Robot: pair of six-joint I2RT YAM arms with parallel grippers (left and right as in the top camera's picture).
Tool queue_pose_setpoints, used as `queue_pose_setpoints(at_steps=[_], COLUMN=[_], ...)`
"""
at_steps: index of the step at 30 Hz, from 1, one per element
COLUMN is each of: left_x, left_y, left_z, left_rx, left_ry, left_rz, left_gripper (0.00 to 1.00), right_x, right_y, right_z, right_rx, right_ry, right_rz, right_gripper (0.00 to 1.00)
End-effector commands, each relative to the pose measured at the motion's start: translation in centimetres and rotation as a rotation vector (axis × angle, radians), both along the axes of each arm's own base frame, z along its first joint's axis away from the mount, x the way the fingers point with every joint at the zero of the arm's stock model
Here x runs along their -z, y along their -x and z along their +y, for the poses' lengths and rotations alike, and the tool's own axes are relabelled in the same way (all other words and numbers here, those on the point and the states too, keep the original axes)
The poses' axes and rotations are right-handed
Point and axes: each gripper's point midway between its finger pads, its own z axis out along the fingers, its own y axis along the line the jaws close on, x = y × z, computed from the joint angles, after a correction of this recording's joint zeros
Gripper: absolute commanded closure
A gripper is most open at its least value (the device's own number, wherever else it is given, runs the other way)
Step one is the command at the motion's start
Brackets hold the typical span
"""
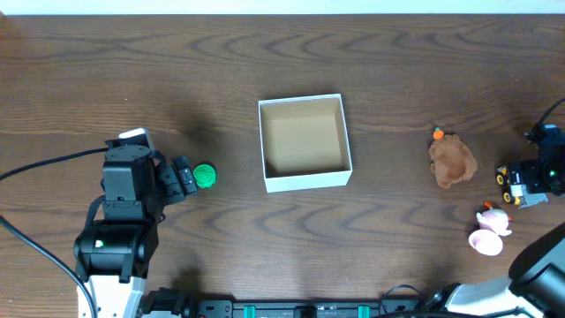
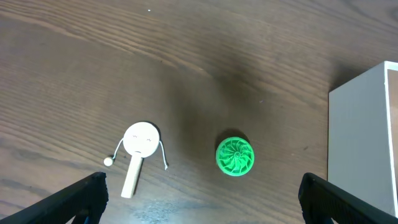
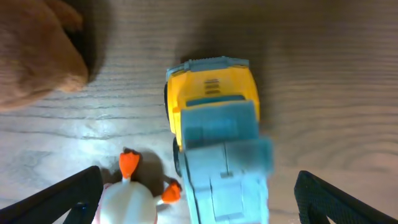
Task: Pack container
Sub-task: 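Reach the right gripper to the yellow toy truck and grasp it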
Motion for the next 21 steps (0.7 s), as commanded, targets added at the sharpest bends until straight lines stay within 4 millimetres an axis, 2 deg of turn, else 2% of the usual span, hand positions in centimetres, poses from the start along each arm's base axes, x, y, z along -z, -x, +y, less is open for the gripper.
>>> queue_pose_setpoints(at_steps=[1, 5, 7, 15, 18, 21], left_x=[-0.7, -0.7, -0.7, -0.7, -0.7, -0.7], left_y=[-0.4, -0.4, -0.4, -0.4, -0.4, -0.4], left_z=[0.1, 0.1, 0.1, 0.1, 0.1, 0.1], left_rx=[-0.007, -0.007, -0.007, -0.007, -0.007, -0.007], left_ry=[0.007, 0.006, 0.006, 0.006, 0.007, 0.007], left_rz=[-0.019, -0.018, -0.017, -0.017, -0.018, -0.018], left_gripper=[0.02, 0.02, 0.02, 0.02, 0.02, 0.02], right_x=[1.4, 2.5, 2.6, 2.5, 2.6, 2.6], right_y=[0.4, 0.4, 0.3, 0.2, 0.3, 0.3], right_z=[-0.2, -0.4, -0.5, -1.0, -1.1, -1.1], right_rx=[-0.004, 0.006, 0.006, 0.042, 0.048, 0.048], right_ry=[-0.014, -0.029, -0.028, -0.022, -0.023, -0.023], right_rz=[0.035, 0.049, 0.048, 0.034, 0.034, 0.034], right_gripper=[0.01, 0.01, 0.05, 0.24, 0.37, 0.40])
